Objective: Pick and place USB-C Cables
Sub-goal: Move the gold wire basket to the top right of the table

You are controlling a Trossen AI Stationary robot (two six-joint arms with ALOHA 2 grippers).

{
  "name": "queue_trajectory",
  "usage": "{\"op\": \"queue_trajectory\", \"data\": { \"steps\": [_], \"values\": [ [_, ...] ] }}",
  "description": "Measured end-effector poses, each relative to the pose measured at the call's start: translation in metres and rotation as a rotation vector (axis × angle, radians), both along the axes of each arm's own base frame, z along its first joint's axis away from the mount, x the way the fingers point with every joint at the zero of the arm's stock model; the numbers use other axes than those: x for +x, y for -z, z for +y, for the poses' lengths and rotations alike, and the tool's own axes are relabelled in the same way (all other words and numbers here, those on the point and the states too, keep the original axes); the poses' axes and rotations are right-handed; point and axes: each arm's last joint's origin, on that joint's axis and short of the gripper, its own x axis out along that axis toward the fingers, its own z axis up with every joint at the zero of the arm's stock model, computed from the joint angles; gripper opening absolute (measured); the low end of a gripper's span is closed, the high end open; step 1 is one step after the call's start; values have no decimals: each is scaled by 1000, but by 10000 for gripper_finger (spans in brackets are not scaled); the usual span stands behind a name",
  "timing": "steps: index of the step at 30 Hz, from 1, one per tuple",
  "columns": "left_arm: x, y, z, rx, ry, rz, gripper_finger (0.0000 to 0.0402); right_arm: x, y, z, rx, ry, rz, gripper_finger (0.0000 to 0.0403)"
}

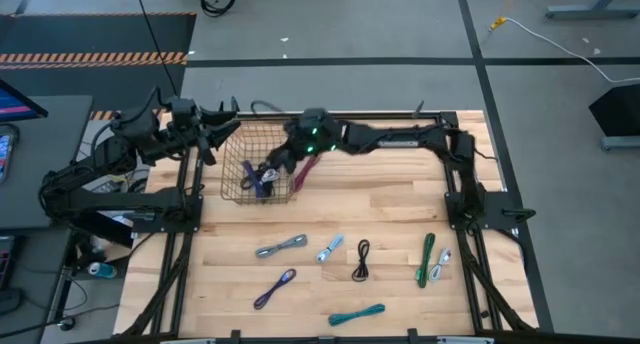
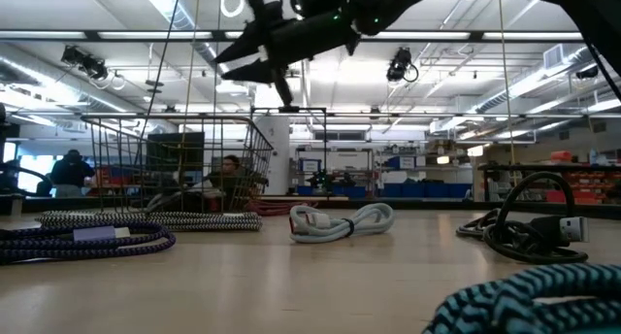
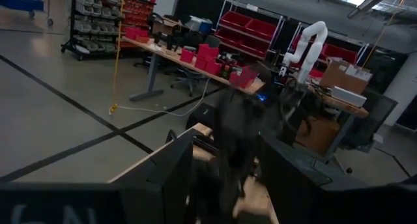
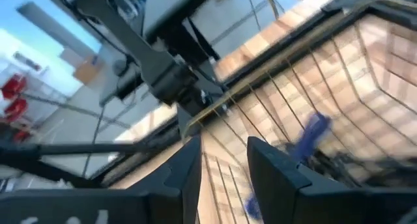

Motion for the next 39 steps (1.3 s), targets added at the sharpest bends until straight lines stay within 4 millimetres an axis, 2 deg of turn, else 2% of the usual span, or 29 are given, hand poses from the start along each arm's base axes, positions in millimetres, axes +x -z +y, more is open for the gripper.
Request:
{"op": "queue_trajectory", "data": {
  "steps": [5, 10, 14, 17, 22, 29, 34, 39],
  "values": [
    [0, 3, 0, -26, 0, 24, 181, -34, -35, -12, -58, -39, 59, 130],
    [3, 18, 2, -112, -36, 146, 181, -77, -79, -15, -199, 41, 101, 130],
    [15, 40, 7, -239, -134, 318, 181, -110, -113, -9, -288, 112, 89, 130],
    [31, 53, 12, -299, -176, 404, 181, -128, -129, -3, -344, 116, 88, 130],
    [66, 76, 25, -346, -235, 528, 181, -146, -132, 2, -342, 124, 182, 130],
    [108, 123, 55, -328, -354, 782, 181, -151, -127, 5, -341, 107, 252, 130],
    [117, 143, 85, -223, -437, 917, 181, -152, -126, 7, -336, 69, 261, 130],
    [112, 145, 107, -141, -430, 988, 181, -153, -123, 8, -338, 48, 283, 130]
  ]
}}
